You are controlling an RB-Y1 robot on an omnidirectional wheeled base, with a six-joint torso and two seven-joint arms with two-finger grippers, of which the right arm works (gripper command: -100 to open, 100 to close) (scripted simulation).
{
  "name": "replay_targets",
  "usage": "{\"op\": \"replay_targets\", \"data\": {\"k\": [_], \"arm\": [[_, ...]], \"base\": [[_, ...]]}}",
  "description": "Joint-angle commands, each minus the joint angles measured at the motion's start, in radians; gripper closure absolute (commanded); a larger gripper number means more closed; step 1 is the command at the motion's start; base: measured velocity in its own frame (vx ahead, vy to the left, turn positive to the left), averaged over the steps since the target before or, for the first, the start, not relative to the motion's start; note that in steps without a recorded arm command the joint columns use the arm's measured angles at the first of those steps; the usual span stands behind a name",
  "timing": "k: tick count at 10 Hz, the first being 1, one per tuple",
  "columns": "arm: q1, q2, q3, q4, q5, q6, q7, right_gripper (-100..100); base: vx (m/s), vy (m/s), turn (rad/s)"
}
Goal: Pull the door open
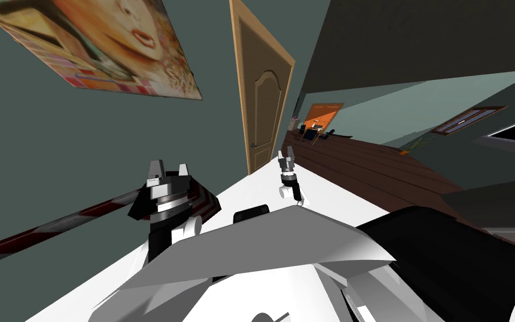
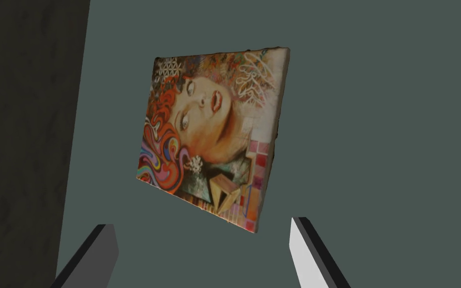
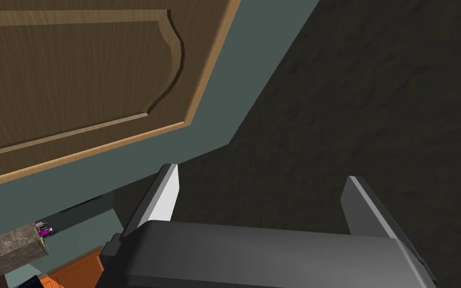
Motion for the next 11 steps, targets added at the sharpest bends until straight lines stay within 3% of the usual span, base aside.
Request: {"op": "replay_targets", "data": {"k": [1,11], "arm": [[-0.015,-0.007,0.003,0.045,0.000,-0.007,-0.003,-100],[-0.119,-0.044,0.027,0.313,0.001,-0.013,-0.021,-100]], "base": [[0.073,-0.039,0.079],[0.092,-0.056,0.080]]}}
